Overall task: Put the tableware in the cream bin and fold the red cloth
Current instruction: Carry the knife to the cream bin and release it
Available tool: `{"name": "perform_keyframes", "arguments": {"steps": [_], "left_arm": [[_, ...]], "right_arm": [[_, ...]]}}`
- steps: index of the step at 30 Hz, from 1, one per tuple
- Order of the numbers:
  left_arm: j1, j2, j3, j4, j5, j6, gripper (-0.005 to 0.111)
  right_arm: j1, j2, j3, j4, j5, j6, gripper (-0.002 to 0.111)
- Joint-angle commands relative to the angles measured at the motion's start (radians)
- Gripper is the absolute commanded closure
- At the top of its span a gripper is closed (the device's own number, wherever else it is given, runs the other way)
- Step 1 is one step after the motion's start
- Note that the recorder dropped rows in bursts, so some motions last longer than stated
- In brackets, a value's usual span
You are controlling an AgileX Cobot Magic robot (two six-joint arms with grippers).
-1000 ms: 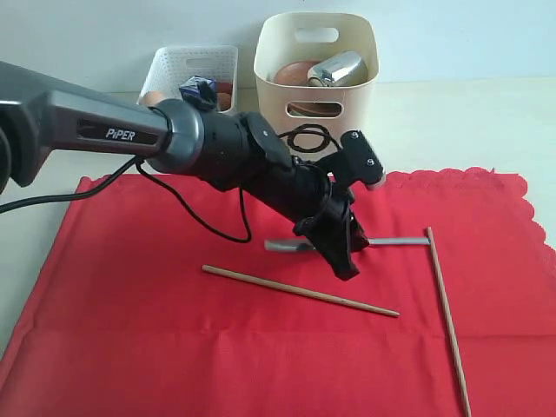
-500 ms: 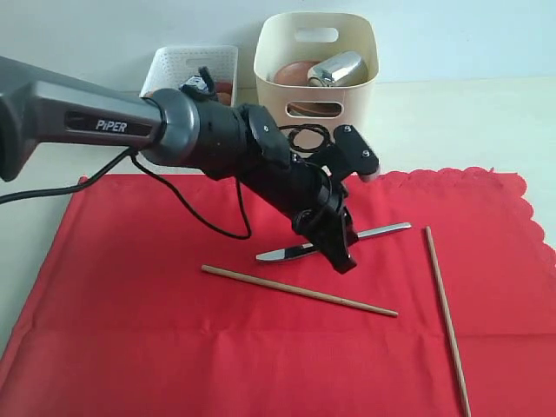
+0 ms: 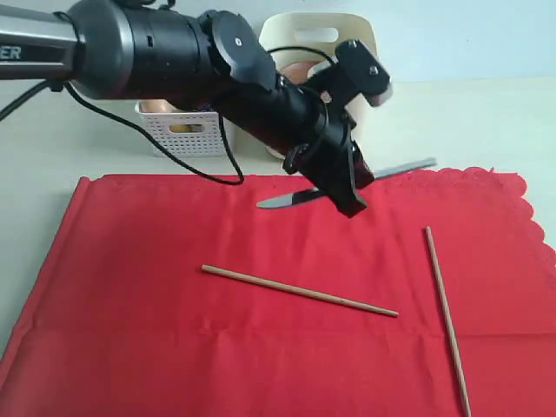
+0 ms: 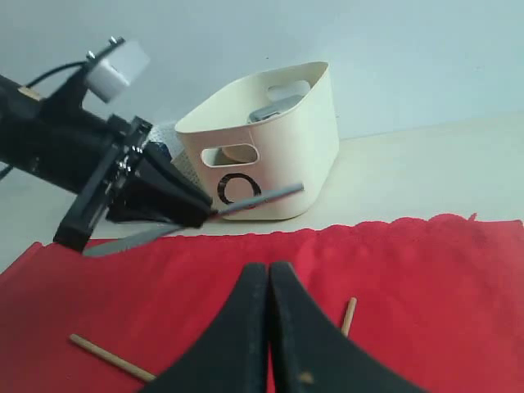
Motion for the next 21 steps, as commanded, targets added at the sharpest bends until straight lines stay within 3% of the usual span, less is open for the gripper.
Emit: {"name": "perform_keyframes", "arguments": {"steps": [1, 7, 10, 18, 21], "left_arm": [[0.04, -0.053, -0.001, -0.044, -0.212, -0.05, 0.107], [0.088, -0.054, -0.03, -0.207, -0.553, -0.052, 0.107], [0.119, -0.008, -0.15, -0.305, -0.571, -0.058, 0.107], [0.121, 0.151, -0.355, -0.314, -0.696, -0.102, 0.105], [0.119, 0.158, -0.36, -0.299, -0.721, -0.117, 0.078]], "right_arm": [[0.0, -0.007, 0.005, -0.003, -0.008, -0.006, 0.108], [0.0, -0.007, 0.005, -0.003, -0.008, -0.006, 0.108], [0.0, -0.007, 0.005, -0.003, -0.008, -0.006, 0.108], [0.0, -0.007, 0.005, -0.003, -0.008, -0.006, 0.108], [0.0, -0.007, 0.005, -0.003, -0.008, -0.006, 0.108]]}}
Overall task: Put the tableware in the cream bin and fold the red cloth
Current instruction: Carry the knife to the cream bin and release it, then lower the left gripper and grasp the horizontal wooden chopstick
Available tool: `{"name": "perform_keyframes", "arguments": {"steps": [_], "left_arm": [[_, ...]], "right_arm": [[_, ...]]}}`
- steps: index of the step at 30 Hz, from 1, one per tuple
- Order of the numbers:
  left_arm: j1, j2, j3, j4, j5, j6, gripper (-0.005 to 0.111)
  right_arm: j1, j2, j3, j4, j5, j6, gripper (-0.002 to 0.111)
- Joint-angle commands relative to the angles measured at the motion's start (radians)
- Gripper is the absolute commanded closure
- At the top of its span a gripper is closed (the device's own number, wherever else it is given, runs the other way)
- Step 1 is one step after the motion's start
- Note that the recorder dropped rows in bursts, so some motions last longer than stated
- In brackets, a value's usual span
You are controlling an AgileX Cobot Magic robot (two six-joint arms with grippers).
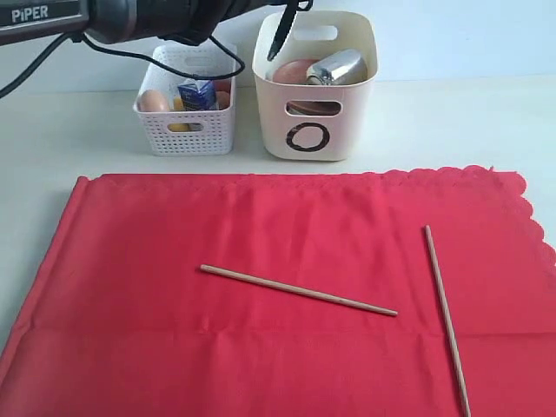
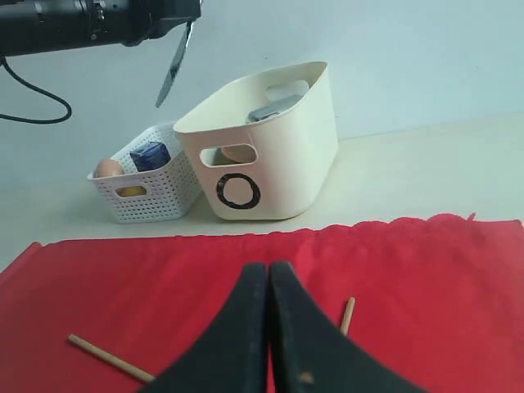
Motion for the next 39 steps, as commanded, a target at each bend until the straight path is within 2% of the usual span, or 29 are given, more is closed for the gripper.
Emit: {"name": "perform_keyframes", "arguments": {"steps": [1, 3, 5, 6, 9, 12, 16, 20, 27, 30, 34, 39], "left_arm": [[-0.001, 0.001, -0.015, 0.006, -0.038, -0.017, 0.061], [-0.001, 0.001, -0.017, -0.001, -0.036, -0.019, 0.04], [-0.001, -0.001, -0.017, -0.005, -0.007, -0.017, 0.029], [-0.001, -0.003, -0.017, -0.005, 0.007, -0.017, 0.03], [0.01, -0.033, -0.017, -0.005, 0.129, -0.009, 0.034], [0.025, -0.065, -0.017, 0.019, 0.273, -0.009, 0.047], [0.07, -0.119, -0.017, 0.059, 0.556, -0.022, 0.073], [0.119, -0.171, -0.017, 0.188, 0.805, -0.13, 0.106], [0.121, -0.237, 0.04, 0.44, 1.171, -0.189, 0.106], [0.094, -0.256, 0.121, 0.507, 1.263, -0.122, 0.106], [0.037, -0.261, 0.222, 0.554, 1.299, -0.077, 0.106], [-0.072, -0.251, 0.321, 0.616, 1.299, -0.036, 0.106]], "right_arm": [[0.0, -0.007, 0.005, -0.003, -0.008, -0.006, 0.108], [0.0, -0.007, 0.005, -0.003, -0.008, -0.006, 0.108], [0.0, -0.007, 0.005, -0.003, -0.008, -0.006, 0.108], [0.0, -0.007, 0.005, -0.003, -0.008, -0.006, 0.108], [0.0, -0.007, 0.005, -0.003, -0.008, -0.006, 0.108], [0.0, -0.007, 0.005, -0.003, -0.008, -0.006, 0.108], [0.0, -0.007, 0.005, -0.003, -0.008, -0.006, 0.108], [0.0, -0.007, 0.005, -0.003, -0.008, -0.006, 0.108], [0.0, -0.007, 0.005, -0.003, -0.008, -0.006, 0.108], [0.0, -0.007, 0.005, -0.003, -0.008, -0.006, 0.108], [0.0, -0.007, 0.005, -0.003, -0.008, -0.006, 0.108], [0.0, -0.007, 0.005, -0.003, -0.008, -0.006, 0.108]]}}
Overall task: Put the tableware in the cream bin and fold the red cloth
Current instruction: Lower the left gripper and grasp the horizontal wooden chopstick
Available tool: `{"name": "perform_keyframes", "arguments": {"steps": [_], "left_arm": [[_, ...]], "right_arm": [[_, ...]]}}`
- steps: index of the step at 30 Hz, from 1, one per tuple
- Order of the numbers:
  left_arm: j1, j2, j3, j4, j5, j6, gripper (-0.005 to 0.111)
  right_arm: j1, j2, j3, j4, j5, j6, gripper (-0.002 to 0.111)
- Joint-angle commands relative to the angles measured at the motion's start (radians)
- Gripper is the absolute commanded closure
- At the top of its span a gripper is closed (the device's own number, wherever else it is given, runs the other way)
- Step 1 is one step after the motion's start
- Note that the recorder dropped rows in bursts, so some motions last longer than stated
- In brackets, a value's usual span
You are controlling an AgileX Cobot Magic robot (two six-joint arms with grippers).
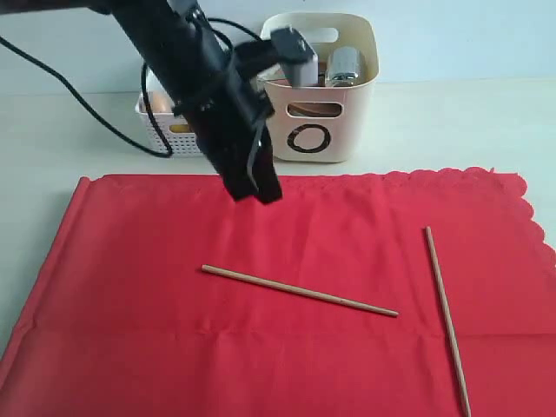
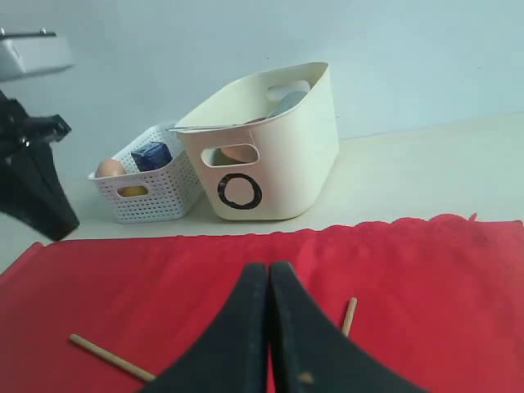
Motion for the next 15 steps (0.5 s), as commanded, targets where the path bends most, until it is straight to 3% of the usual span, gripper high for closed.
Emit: {"name": "perform_keyframes", "arguments": {"steps": [1, 6, 15], "left_arm": [[-0.098, 0.002, 0.068, 0.055, 0.004, 0.029, 0.106], [-0.18, 0.036, 0.089, 0.105, -0.046, -0.011, 0.103], [-0.227, 0.128, 0.091, 0.124, -0.136, -0.027, 0.064]], "right_arm": [[0.0, -0.007, 0.005, -0.003, -0.008, -0.006, 0.108], [0.0, -0.007, 0.005, -0.003, -0.008, -0.006, 0.108], [0.0, -0.007, 0.005, -0.003, -0.008, -0.006, 0.108]]}}
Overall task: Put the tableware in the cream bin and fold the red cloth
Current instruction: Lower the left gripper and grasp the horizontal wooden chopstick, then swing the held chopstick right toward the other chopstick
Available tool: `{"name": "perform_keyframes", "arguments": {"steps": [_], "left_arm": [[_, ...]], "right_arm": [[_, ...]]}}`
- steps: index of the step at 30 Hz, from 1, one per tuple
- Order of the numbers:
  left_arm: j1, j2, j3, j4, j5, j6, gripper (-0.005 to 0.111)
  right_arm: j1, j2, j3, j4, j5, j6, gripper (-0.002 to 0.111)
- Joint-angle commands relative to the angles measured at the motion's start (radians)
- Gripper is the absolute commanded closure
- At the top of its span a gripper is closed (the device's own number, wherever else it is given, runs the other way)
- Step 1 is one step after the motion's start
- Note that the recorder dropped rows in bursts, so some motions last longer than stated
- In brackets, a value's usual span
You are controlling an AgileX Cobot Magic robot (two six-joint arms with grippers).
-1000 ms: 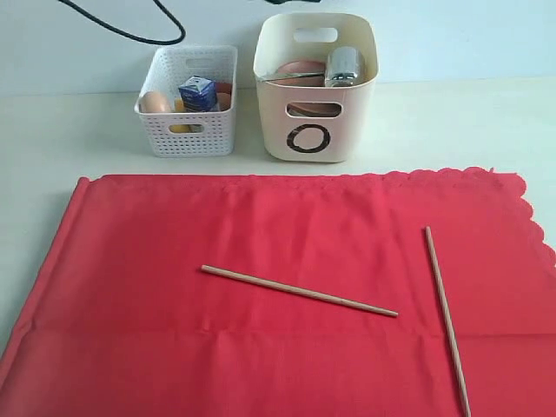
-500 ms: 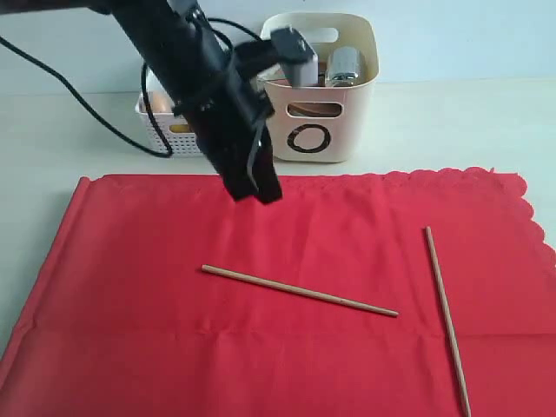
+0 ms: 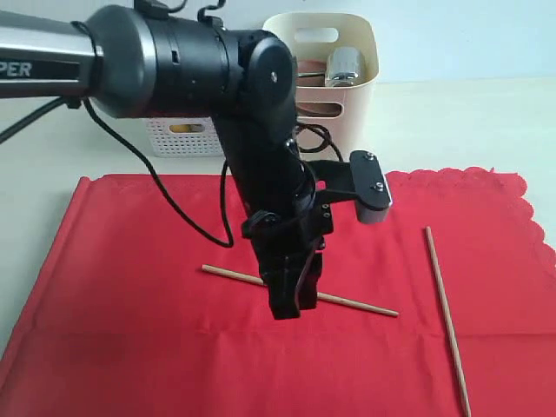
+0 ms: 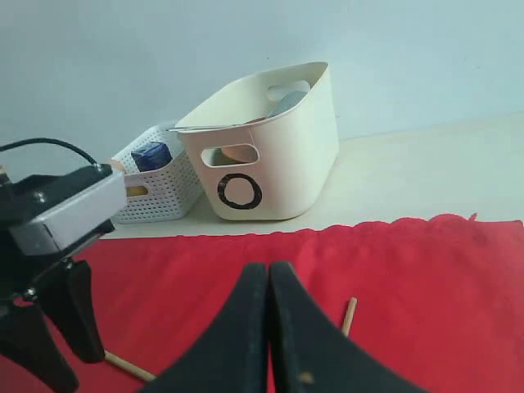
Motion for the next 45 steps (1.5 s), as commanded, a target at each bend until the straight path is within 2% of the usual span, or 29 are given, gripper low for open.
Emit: {"name": "perform_keyframes", "arguments": {"steps": [1, 14, 17, 23, 29, 31, 33, 35, 39, 45], "left_arm": [[-0.006, 0.046, 0.002, 0.009, -0.074, -0.013, 0.062], [-0.006, 0.142, 0.002, 0.086, -0.193, -0.013, 0.062], [-0.006, 0.155, 0.002, 0.088, -0.222, -0.013, 0.071], [-0.006, 0.187, 0.002, 0.088, -0.215, -0.013, 0.105], [-0.006, 0.166, 0.0, 0.093, -0.205, -0.133, 0.107], [-0.006, 0.134, -0.023, 0.085, -0.205, -0.313, 0.107], [-0.006, 0.12, -0.06, 0.013, -0.21, -0.571, 0.107], [-0.006, 0.118, -0.095, -0.085, -0.222, -0.696, 0.107], [-0.009, 0.121, -0.118, -0.358, -0.325, -0.698, 0.107], [-0.055, 0.175, -0.118, -0.446, -0.457, -0.723, 0.107]], "right_arm": [[0.0, -0.007, 0.005, -0.003, -0.008, -0.006, 0.108], [0.0, -0.007, 0.005, -0.003, -0.008, -0.006, 0.108], [0.0, -0.007, 0.005, -0.003, -0.008, -0.006, 0.108], [0.0, -0.007, 0.005, -0.003, -0.008, -0.006, 0.108], [0.0, -0.007, 0.005, -0.003, -0.008, -0.006, 0.108], [0.0, -0.007, 0.005, -0.003, -0.008, -0.006, 0.108], [0.0, -0.007, 0.005, -0.003, -0.006, -0.006, 0.108], [0.0, -0.007, 0.005, -0.003, -0.006, -0.006, 0.108], [0.0, -0.007, 0.005, -0.003, -0.006, -0.006, 0.108], [0.0, -0.007, 0.005, -0.003, -0.006, -0.006, 0.108]]}}
